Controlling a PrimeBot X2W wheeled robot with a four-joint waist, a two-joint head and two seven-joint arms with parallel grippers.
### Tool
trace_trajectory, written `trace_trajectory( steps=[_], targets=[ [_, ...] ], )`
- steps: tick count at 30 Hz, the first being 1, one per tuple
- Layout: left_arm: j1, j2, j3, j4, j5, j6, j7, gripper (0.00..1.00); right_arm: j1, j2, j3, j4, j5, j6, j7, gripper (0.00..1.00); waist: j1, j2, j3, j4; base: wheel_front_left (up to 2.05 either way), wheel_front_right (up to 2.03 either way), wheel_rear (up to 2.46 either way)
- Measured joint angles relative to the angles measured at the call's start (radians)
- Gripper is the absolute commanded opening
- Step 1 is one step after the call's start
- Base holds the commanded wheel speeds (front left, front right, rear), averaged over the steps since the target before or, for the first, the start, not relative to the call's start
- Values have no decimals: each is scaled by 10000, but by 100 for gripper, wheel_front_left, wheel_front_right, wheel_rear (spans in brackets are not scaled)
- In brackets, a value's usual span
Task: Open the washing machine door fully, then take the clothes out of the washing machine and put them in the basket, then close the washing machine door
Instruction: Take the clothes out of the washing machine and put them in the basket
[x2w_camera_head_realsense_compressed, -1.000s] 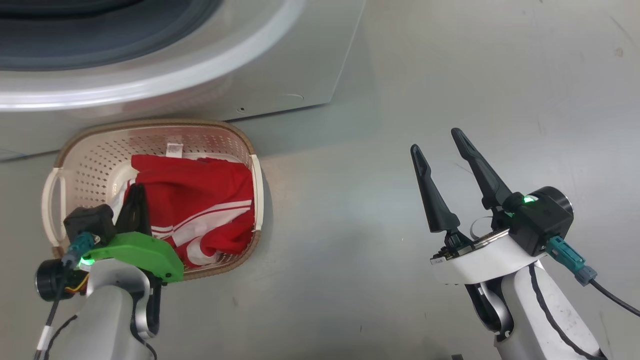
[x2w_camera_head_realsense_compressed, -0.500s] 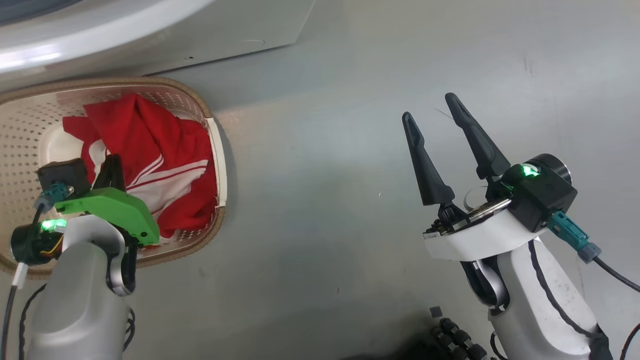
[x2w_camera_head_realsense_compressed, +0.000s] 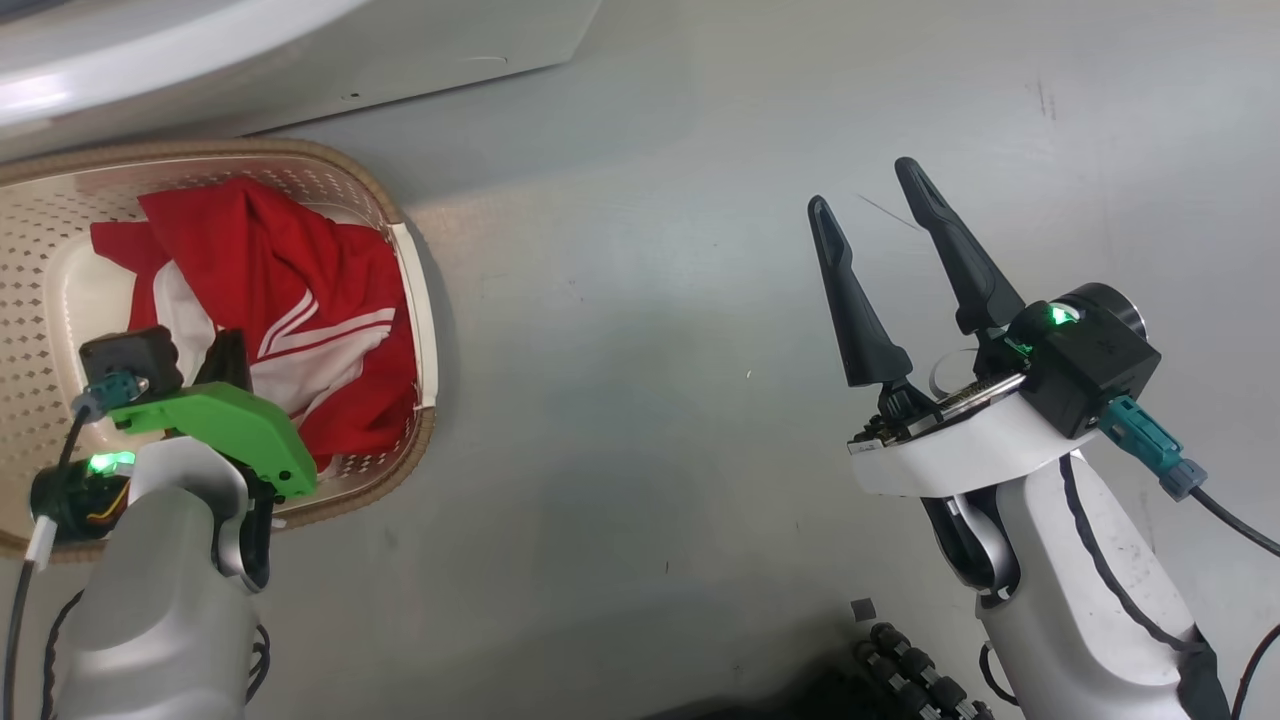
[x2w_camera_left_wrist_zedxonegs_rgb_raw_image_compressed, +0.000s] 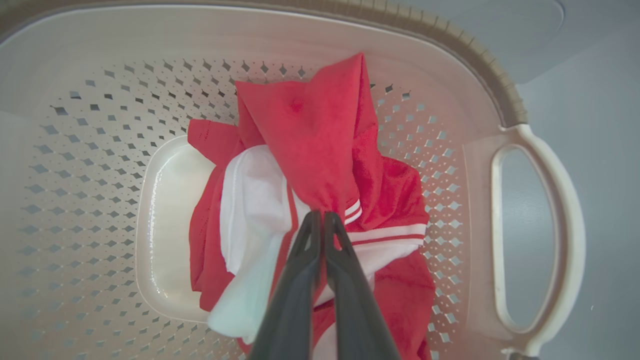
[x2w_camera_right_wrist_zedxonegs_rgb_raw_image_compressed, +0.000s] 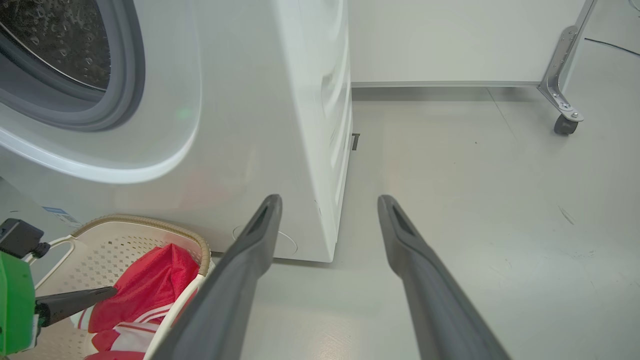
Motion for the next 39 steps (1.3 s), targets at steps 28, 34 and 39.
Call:
trace_trajectory(
  steps=[28, 34, 39],
  targets=[
    [624, -558, -347, 474, -119, -794, -1822, 100, 512, -73, -654, 1118, -123, 73, -12, 100, 0, 0, -2263, 864, 0, 0, 0],
    [918, -585, -311, -617, 173, -805, -1824, 100, 769, -148, -800, 1275, -125, 73, -12, 100, -1, 0, -2950, 1178, 0, 0, 0],
    [1116, -604, -228, -1753, 339, -802, -1847, 100, 1019, -211, -934, 1413, -136, 65, -12, 100, -1, 0, -3527, 1441, 0, 0, 0]
  ],
)
